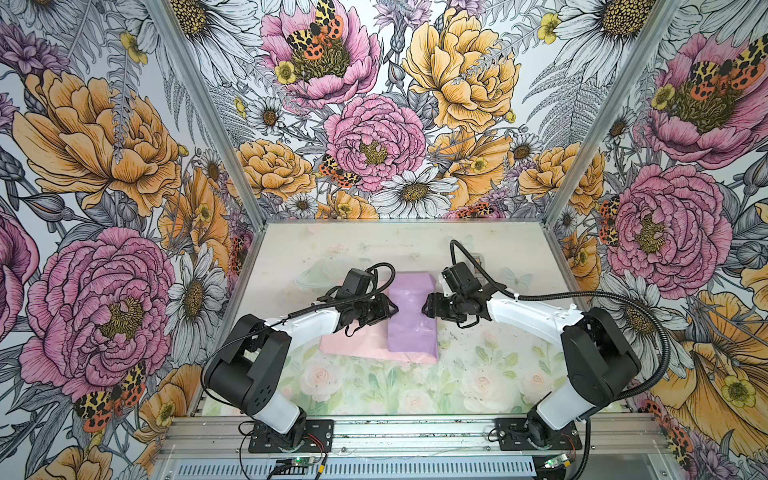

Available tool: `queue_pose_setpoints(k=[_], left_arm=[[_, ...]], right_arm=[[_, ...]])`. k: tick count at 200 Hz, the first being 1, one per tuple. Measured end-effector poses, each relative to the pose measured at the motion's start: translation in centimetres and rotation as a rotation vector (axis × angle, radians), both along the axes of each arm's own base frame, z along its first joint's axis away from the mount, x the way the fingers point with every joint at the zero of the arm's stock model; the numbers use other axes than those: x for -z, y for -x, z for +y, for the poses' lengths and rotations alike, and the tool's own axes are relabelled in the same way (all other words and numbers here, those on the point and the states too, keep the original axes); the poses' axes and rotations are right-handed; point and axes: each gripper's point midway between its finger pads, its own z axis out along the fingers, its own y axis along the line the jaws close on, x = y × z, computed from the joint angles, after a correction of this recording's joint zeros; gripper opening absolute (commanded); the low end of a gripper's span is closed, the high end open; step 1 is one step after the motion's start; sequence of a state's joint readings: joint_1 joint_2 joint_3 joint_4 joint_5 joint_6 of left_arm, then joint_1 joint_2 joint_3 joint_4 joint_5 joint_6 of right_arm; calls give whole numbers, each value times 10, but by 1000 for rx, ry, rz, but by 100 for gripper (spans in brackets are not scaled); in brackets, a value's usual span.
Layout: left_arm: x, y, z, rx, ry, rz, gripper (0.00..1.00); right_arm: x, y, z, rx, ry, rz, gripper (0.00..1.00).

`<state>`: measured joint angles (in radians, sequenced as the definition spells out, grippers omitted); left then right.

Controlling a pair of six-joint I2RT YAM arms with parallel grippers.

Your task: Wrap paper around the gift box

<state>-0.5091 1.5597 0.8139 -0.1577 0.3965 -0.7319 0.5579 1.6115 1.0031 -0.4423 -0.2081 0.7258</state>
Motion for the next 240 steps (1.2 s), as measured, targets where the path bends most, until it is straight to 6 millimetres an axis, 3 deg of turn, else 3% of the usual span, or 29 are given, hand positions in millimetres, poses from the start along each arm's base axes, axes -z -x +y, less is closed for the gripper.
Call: queue_pose_setpoints(k=[34, 58, 77, 96, 123, 147, 182, 240], left_arm=[[-13, -3, 31, -96, -51, -3, 66], [-39, -4, 73, -234, -78, -37, 70], [-48, 1, 108, -350, -118, -35, 73], [-41, 14, 141, -458, -171, 12, 73], [-13, 44, 188, -602, -252, 128, 71], [6, 69, 216, -707, -276, 211, 66], [26, 88, 226, -743, -296, 290, 58], [54, 98, 212, -691, -253, 379, 44]], right_arm=[[0, -1, 0, 24, 5, -2, 65], [0, -1, 1, 31, 8, -4, 65], [0, -1, 1, 33, 8, -4, 65], [-1, 0, 2, 31, 10, -7, 65], [-1, 0, 1, 33, 16, -14, 65], [-1, -1, 1, 34, 23, -20, 65], [-1, 0, 2, 30, 24, -21, 65], [-1, 2, 4, 24, 25, -22, 65]])
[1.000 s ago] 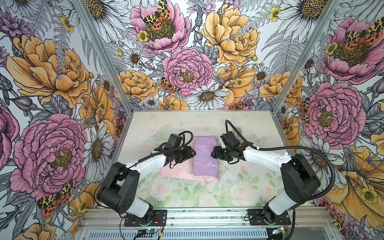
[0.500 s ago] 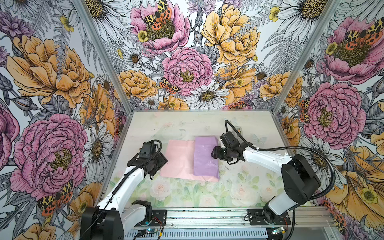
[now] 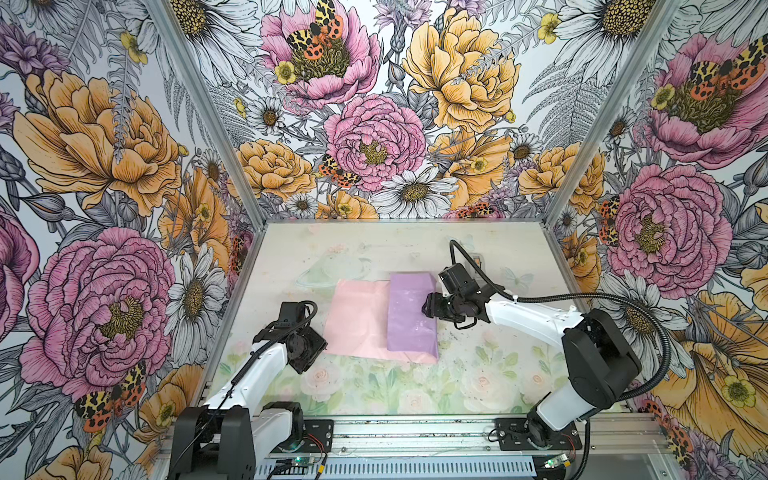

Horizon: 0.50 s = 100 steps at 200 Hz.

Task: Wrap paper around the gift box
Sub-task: 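Move the left gripper to its nearest paper edge while the right gripper holds the flap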

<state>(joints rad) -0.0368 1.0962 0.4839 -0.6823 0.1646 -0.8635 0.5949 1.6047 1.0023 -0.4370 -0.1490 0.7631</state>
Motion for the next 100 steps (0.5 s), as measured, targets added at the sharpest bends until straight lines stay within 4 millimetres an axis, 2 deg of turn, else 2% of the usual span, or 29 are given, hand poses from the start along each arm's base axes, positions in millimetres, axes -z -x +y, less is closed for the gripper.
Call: queue_pose_setpoints(k=[27, 70, 100], left_arm=[[1, -4, -3, 8, 16, -14, 33], [1, -13, -5, 33, 19, -40, 33], [4, -18, -6, 55, 16, -46, 22]], right_arm=[[0, 0, 0, 0, 2, -2, 65], [0, 0, 0, 0, 5, -4, 64], [0, 0, 0, 0, 5, -3, 64]])
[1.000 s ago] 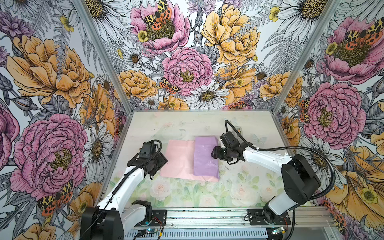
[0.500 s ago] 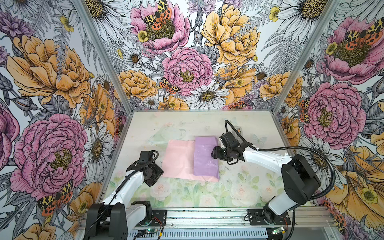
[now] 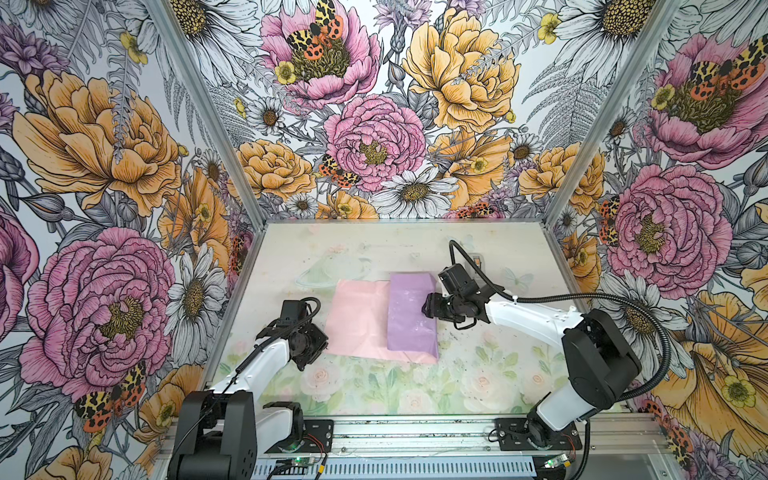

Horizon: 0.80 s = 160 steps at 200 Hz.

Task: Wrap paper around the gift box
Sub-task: 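Move the left gripper to its nearest paper edge while the right gripper holds the flap, then grasp the pink paper edge nearest the left gripper and lift it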

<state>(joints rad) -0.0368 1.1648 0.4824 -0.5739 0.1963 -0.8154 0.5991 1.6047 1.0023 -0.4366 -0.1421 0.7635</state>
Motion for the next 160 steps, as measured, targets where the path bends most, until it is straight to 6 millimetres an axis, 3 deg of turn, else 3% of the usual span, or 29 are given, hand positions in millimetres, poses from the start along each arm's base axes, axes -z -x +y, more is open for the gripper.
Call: queue_pose_setpoints(k=[49, 68, 129, 160], left_arm=[[-1, -3, -3, 29, 5, -12, 0], [-9, -7, -6, 48, 14, -45, 0], [-59, -27, -48, 269, 66, -239, 0], [-103, -36, -81, 437, 88, -397, 0]], right_arm=[[0, 0, 0, -1, 0, -1, 63], [0, 0, 0, 0, 3, -3, 63], [0, 0, 1, 0, 4, -4, 63], [0, 0, 1, -1, 4, -5, 63]])
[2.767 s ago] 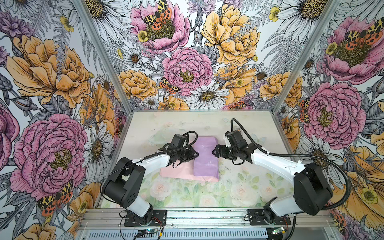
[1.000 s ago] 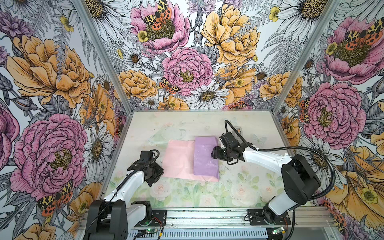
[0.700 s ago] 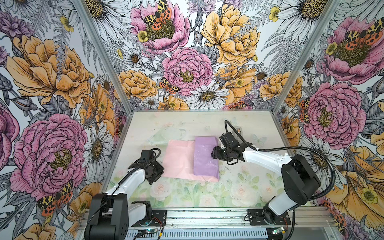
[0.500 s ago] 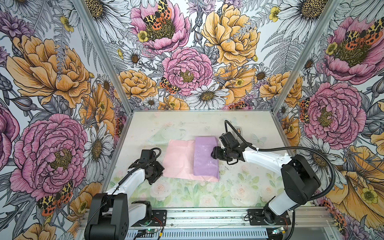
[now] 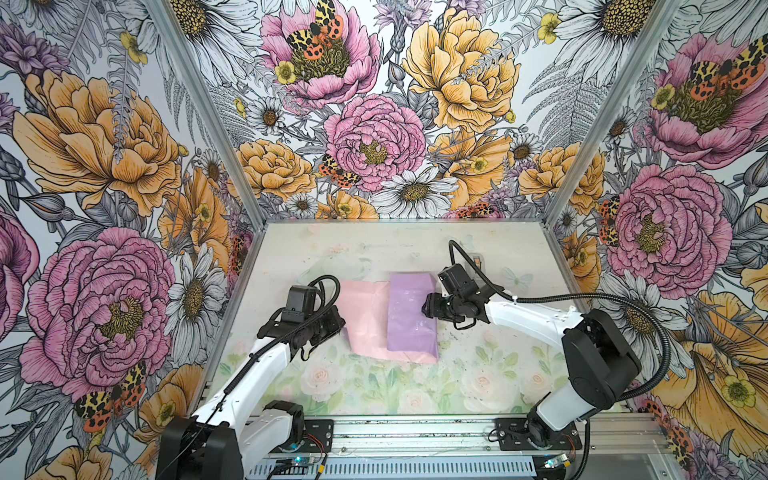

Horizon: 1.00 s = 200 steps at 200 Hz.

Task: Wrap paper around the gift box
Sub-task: 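Grasp the pink paper edge nearest the left gripper and lift it, then fold the held paper edge over the box top toward the right gripper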

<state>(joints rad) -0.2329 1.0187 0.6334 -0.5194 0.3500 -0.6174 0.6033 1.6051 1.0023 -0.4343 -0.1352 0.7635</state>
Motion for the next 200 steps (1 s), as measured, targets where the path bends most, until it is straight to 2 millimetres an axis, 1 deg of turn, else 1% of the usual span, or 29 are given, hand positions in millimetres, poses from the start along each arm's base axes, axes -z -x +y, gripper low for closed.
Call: queue_pose_setpoints(k=[22, 38, 55, 70, 85, 114, 134, 177, 200], left_arm=[[-37, -4, -22, 108, 19, -125, 0], [-58, -3, -36, 179, 33, -203, 0], [-73, 1, -52, 256, 49, -261, 0], [-79, 6, -66, 326, 66, -289, 0], [-78, 11, -83, 404, 80, -293, 0], [-65, 26, -119, 573, 99, -251, 0], [-62, 33, -139, 661, 118, -232, 0], [-52, 39, -163, 765, 133, -205, 0], [-38, 39, -170, 799, 129, -165, 0]], right_arm=[[0, 0, 0, 0, 0, -1, 63], [0, 0, 0, 0, -1, -1, 63], [0, 0, 0, 0, -1, -1, 63], [0, 0, 0, 0, -1, -2, 62], [0, 0, 0, -1, -2, -2, 62], [0, -1, 1, -1, -4, -6, 62], [0, -2, 2, 1, -12, -11, 62], [1, -3, 6, 3, -47, -21, 63], [1, -3, 7, 9, -65, -25, 65]])
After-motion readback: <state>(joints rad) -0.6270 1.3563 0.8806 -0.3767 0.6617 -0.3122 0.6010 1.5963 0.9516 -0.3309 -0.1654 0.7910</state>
